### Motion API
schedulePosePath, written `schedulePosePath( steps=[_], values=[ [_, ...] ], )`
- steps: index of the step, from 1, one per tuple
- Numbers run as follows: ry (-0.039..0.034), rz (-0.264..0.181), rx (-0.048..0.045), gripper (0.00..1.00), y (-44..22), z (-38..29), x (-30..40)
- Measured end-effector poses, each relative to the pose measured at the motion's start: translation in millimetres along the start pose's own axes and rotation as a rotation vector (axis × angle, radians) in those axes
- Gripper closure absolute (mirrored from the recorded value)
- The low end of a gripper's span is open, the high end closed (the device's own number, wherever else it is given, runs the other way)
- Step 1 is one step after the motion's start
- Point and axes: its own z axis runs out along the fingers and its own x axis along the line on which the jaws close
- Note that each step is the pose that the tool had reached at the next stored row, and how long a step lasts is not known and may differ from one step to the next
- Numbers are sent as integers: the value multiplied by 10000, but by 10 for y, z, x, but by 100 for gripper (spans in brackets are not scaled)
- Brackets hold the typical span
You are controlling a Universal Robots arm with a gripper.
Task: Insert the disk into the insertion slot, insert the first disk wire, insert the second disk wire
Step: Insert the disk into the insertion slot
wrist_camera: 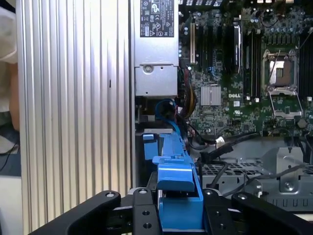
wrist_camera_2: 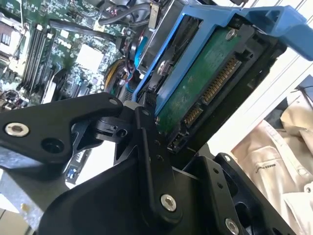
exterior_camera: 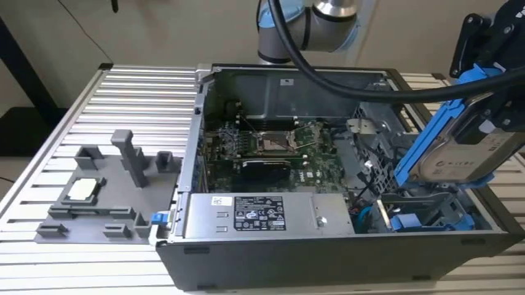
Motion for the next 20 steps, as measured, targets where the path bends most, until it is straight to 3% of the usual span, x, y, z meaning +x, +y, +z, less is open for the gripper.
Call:
schedulePosePath(
  steps=[20],
  values=[
    [12, -156, 3, 67, -10, 208, 1]
  ],
)
